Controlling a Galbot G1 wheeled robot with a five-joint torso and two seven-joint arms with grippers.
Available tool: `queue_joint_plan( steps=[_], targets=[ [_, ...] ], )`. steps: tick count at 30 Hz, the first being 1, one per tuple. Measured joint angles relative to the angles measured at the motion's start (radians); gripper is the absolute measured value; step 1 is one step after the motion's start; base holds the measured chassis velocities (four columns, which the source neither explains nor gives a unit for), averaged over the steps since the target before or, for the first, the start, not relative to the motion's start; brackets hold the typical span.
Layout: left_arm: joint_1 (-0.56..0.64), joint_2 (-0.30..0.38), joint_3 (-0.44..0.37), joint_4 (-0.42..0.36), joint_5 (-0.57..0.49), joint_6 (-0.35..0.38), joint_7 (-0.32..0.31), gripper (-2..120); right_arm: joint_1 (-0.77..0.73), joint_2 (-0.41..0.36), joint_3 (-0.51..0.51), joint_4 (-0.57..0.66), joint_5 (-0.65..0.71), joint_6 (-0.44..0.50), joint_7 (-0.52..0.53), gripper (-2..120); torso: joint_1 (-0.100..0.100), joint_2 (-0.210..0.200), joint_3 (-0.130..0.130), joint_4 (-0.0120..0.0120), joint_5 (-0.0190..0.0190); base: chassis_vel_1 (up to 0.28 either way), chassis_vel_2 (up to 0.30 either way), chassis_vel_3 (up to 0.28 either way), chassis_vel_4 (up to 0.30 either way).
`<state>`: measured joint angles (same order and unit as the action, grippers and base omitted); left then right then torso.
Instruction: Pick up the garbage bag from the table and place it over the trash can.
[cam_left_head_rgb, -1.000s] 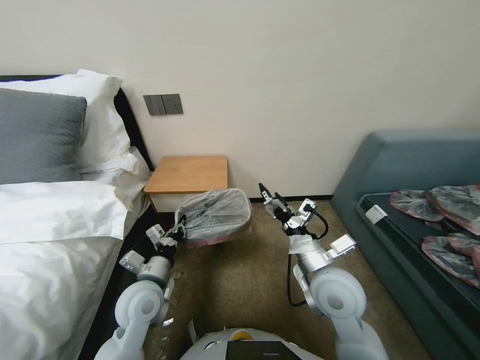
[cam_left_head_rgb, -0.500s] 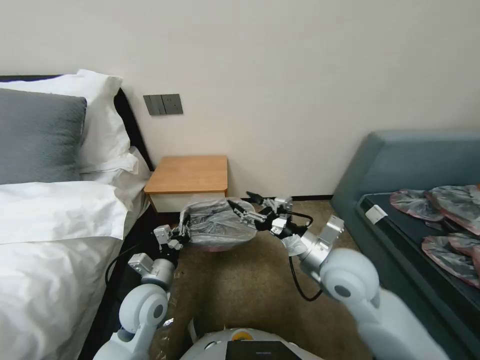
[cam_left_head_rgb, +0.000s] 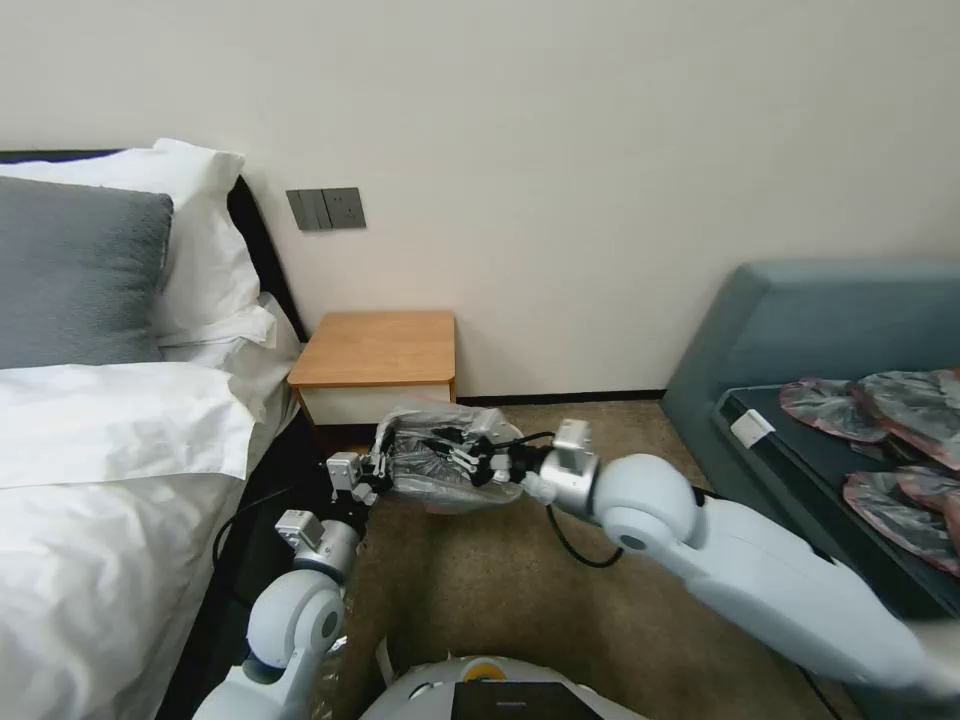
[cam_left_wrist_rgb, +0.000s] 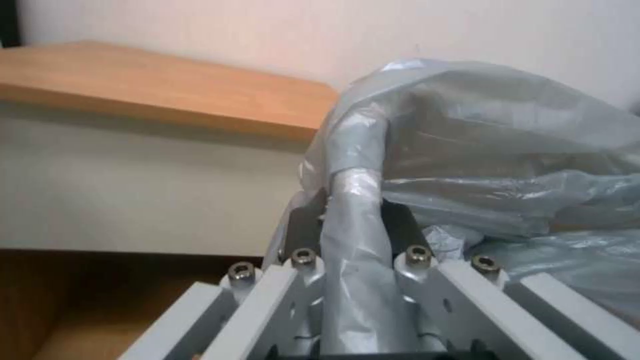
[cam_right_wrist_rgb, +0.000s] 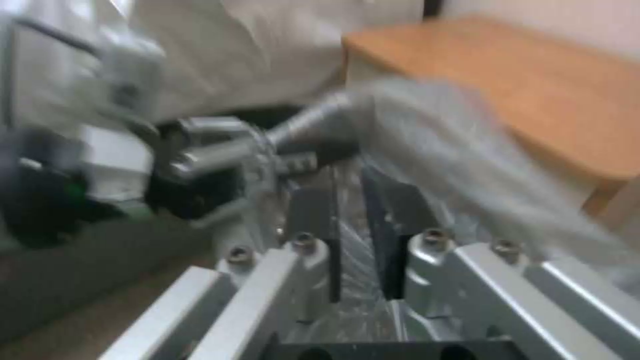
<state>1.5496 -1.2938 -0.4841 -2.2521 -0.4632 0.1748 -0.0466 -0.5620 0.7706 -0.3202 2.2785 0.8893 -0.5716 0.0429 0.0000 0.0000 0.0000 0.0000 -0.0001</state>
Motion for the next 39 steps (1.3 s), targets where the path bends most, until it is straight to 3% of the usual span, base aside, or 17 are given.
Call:
queue_joint_plan(
  steps=[4,6,17,27,39],
  targets=[
    [0.010,-0.003,-0.004,-0.003,0.031,-0.014,0.016,5,0.053,0.054,-0.085,-0.057,0.006,-0.036,0.070,0,0.000,0.000,0.000,-0.0001,-0.0001,0.000,0.000,0.000,0.000],
    [0.014,-0.004,-0.005,-0.006,0.038,-0.018,0.018,5,0.062,0.071,-0.102,-0.069,0.011,-0.047,0.090,0,0.000,0.000,0.000,0.0000,0.0001,0.000,0.000,0.000,0.000],
    [0.036,-0.019,-0.008,-0.019,0.081,-0.067,0.055,5,0.132,0.216,-0.219,-0.160,0.181,-0.144,0.441,0,0.000,0.000,0.000,0.0000,0.0000,0.000,0.000,0.000,0.000],
    [0.050,-0.028,-0.007,-0.014,0.162,-0.136,0.101,5,0.163,0.221,-0.259,-0.178,0.285,-0.161,0.594,0,0.000,0.000,0.000,-0.0001,0.0000,0.000,0.000,0.000,0.000],
    [0.059,-0.027,-0.011,-0.020,0.203,-0.172,0.133,5,0.196,0.233,-0.290,-0.214,0.321,-0.161,0.674,0,0.000,0.000,0.000,0.0000,0.0001,0.000,0.000,0.000,0.000]
  ],
)
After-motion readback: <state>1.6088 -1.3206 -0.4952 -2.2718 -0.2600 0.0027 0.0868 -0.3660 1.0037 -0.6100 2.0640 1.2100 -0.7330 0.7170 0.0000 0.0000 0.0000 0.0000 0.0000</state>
